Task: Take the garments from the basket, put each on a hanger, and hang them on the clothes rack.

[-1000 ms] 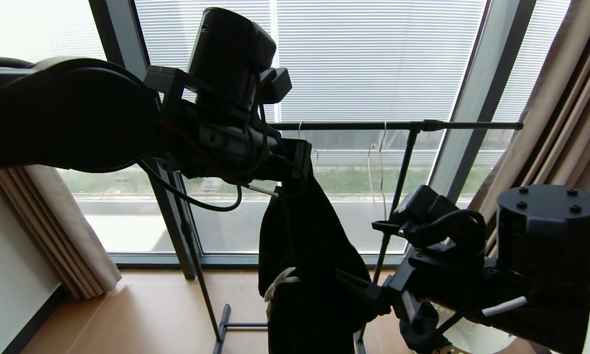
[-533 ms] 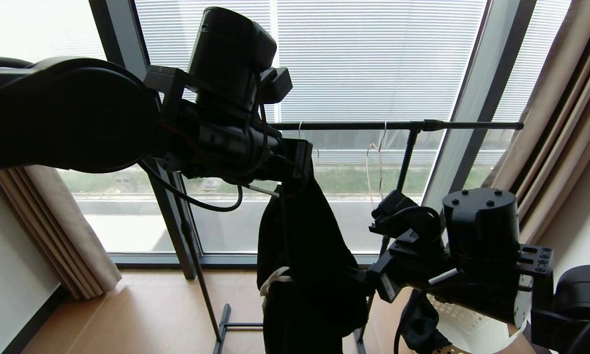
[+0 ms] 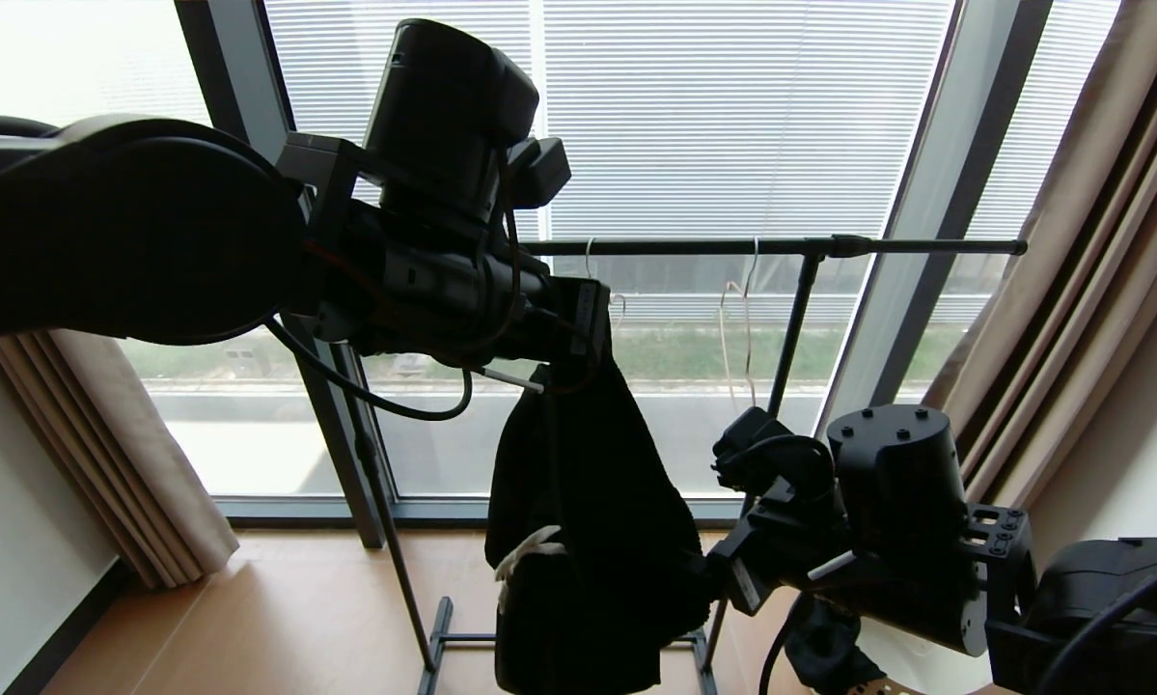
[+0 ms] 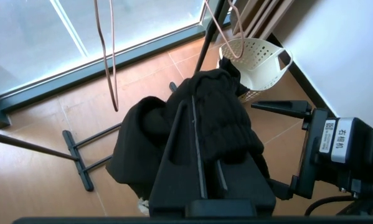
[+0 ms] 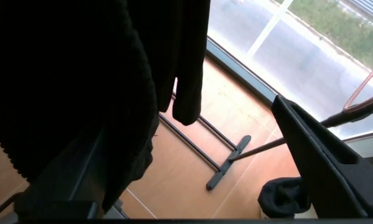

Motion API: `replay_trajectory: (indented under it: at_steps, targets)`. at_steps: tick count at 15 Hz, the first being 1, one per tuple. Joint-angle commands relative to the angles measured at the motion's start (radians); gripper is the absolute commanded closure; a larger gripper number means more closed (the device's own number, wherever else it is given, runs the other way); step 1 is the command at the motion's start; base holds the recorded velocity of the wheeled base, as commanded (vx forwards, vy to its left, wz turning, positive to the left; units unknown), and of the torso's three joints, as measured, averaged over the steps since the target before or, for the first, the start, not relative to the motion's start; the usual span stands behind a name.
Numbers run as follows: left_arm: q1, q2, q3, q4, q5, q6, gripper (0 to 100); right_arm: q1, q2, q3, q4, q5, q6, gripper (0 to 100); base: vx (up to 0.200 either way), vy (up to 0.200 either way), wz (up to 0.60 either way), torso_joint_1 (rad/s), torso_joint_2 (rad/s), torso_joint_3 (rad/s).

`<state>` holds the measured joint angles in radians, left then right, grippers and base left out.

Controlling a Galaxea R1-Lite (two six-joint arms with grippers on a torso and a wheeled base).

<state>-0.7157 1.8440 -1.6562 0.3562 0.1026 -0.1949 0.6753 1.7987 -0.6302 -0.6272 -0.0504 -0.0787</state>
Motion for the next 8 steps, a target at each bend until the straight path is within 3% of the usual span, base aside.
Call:
replay_trajectory:
  at_steps: [1,4,8]
  targets:
    - [0.002,-0.003,0.001,0.000,0.000,0.000,100,0.000,0.002,0.009,-0.005,0.000,0.000,100,0.000,0.000,0.00,0.000,0.00,0.000]
    - [0.001,-0.003,0.029,0.000,-0.001,0.000,100,-0.010,-0.012,0.027,-0.057,-0.002,0.051,100,0.000,0.000,0.00,0.000,0.00,0.000]
    - [0.007,-0.017,0.159,-0.005,-0.041,0.009,100,-0.118,-0.127,0.053,-0.060,-0.002,0.116,100,0.000,0.000,0.00,0.000,0.00,0.000]
